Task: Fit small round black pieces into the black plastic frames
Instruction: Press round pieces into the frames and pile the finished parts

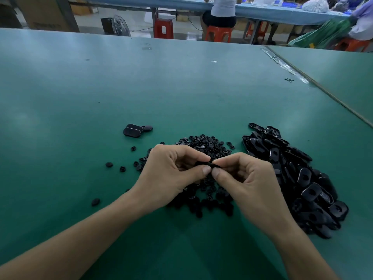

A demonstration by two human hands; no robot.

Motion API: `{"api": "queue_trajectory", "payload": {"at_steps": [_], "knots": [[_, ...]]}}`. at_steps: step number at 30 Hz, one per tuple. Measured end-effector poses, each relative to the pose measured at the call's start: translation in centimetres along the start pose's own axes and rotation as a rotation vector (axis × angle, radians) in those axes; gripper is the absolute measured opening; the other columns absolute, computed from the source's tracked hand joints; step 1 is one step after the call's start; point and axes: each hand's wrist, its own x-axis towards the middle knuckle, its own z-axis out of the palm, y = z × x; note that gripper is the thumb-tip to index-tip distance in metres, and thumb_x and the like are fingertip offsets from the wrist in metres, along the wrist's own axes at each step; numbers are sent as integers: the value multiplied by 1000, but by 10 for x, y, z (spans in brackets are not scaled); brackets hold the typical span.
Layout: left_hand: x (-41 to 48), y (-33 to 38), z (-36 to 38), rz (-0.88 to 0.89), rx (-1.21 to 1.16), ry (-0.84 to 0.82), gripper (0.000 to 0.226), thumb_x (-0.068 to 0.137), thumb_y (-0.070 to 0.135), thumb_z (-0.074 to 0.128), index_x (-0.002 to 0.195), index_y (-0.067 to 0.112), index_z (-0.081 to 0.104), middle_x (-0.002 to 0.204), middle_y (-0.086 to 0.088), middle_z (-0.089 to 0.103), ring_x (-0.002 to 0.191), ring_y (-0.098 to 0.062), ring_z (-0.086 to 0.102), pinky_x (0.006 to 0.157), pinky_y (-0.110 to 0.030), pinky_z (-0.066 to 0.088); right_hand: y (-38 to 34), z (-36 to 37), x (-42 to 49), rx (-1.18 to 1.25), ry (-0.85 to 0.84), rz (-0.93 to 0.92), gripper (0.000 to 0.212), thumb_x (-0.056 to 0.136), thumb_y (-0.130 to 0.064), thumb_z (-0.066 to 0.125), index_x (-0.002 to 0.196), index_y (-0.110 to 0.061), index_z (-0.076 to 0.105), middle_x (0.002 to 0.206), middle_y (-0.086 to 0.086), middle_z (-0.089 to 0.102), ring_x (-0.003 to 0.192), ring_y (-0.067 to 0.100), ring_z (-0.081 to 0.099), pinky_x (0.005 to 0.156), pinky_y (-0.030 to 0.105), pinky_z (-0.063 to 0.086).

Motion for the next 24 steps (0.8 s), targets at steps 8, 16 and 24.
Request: {"api": "queue_trajectory", "payload": {"at_steps": [8, 16, 24], "knots": [[3, 2, -6, -49, -7, -53, 17, 77, 7, 84, 88, 18, 79, 75, -6, 77, 65, -12, 71, 64, -22, 57, 2, 1, -1, -14, -16, 12, 17, 86, -10, 76, 84, -27, 73, 78, -7, 74, 72, 12, 70, 65, 21, 56], [2, 1, -7, -68, 18, -37, 16, 73, 8, 84, 83, 18, 78, 69, -6, 75, 58, -14, 69, 60, -23, 57, 0, 0, -1, -48, -65, 35, 12, 87, -13, 74, 86, -25, 73, 81, -6, 75, 75, 12, 71, 71, 34, 61], [8, 2, -10, -44, 85, 40, 16, 78, 1, 82, 80, 16, 77, 67, -6, 75, 55, -15, 69, 58, -26, 59, 2, -1, 1, -237, 110, -75, 9, 89, -24, 73, 96, -27, 76, 81, -17, 73, 80, -2, 68, 73, 10, 51]]}}
